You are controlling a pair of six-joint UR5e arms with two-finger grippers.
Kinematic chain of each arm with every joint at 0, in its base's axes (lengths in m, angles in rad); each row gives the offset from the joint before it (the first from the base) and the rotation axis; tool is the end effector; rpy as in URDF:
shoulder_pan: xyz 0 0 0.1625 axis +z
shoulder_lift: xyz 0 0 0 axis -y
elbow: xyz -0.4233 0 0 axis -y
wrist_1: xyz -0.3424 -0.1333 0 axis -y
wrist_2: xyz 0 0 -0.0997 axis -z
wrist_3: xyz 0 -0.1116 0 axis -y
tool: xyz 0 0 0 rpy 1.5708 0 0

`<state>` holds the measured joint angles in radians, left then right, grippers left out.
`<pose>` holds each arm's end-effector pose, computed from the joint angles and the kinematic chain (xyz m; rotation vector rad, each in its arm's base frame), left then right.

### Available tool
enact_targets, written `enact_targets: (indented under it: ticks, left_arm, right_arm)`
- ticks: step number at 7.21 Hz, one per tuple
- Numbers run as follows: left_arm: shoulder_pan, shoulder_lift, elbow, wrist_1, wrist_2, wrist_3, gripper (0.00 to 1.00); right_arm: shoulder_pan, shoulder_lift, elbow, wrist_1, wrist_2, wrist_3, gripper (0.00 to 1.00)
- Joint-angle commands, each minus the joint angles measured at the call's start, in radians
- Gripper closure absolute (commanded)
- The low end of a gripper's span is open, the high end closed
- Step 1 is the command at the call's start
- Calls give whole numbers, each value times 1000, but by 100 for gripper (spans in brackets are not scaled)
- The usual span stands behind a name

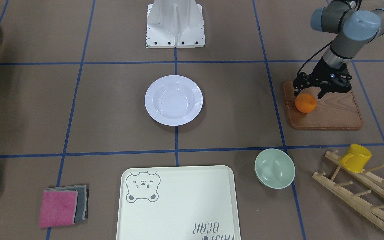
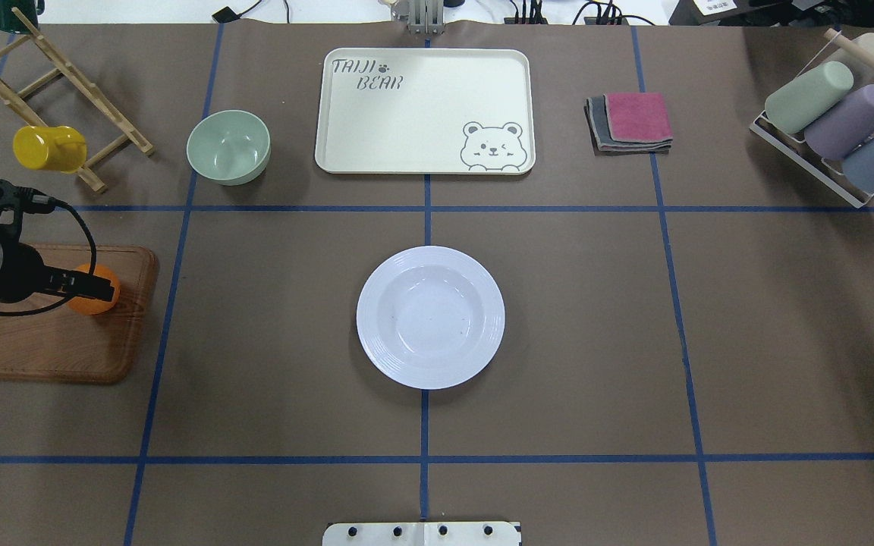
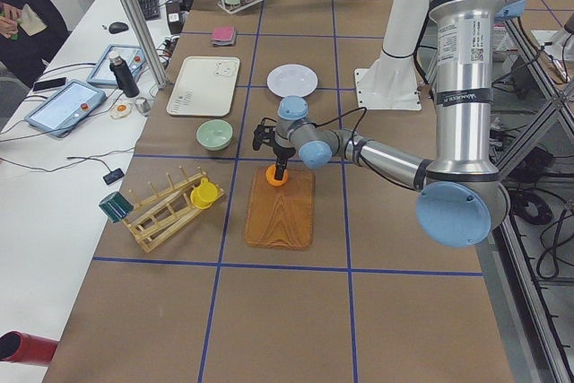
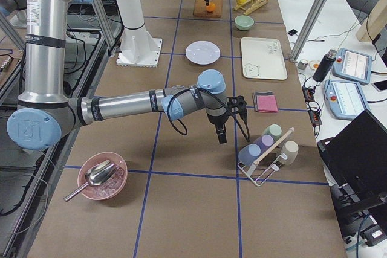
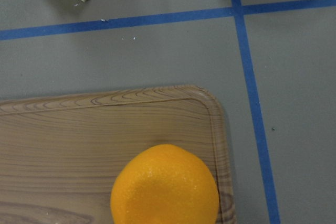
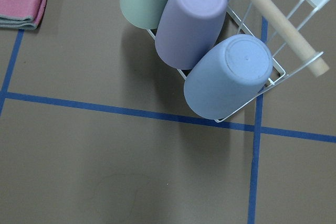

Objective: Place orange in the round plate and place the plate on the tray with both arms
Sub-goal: 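Reach the left gripper down to the orange on the wooden board and grasp it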

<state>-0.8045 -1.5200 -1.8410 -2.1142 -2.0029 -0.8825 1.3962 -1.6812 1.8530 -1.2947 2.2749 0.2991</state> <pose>0.2530 -0.3877 0.5151 0.2079 0.8291 0.0557 -0.0124 -0.4217 0.5582 0.2545 -0.7727 -0.0401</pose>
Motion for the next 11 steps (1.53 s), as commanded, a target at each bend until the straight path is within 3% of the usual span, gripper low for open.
enact_targets:
  ticks: [1,7,8,9,10,11]
  left_arm:
    - [1,-60,74,-3,12,2,1]
    - [4,-58,98,-16,18,33,1]
    - [5,-54,98,-30,18,33,9]
    - [5,-49,98,-39,18,33,76]
    - [5,-49,89,-40,18,33,100]
    - [2,-48,47,-33,6,31,100]
  right_arm:
    - [0,0,0,0,0,0,0]
    - [0,0,0,0,0,2,0]
    - [0,2,0,0,0,0,0]
    - [1,2,0,0,0,0,0]
    - [0,2,0,0,0,0,0]
    - [0,2,0,0,0,2,0]
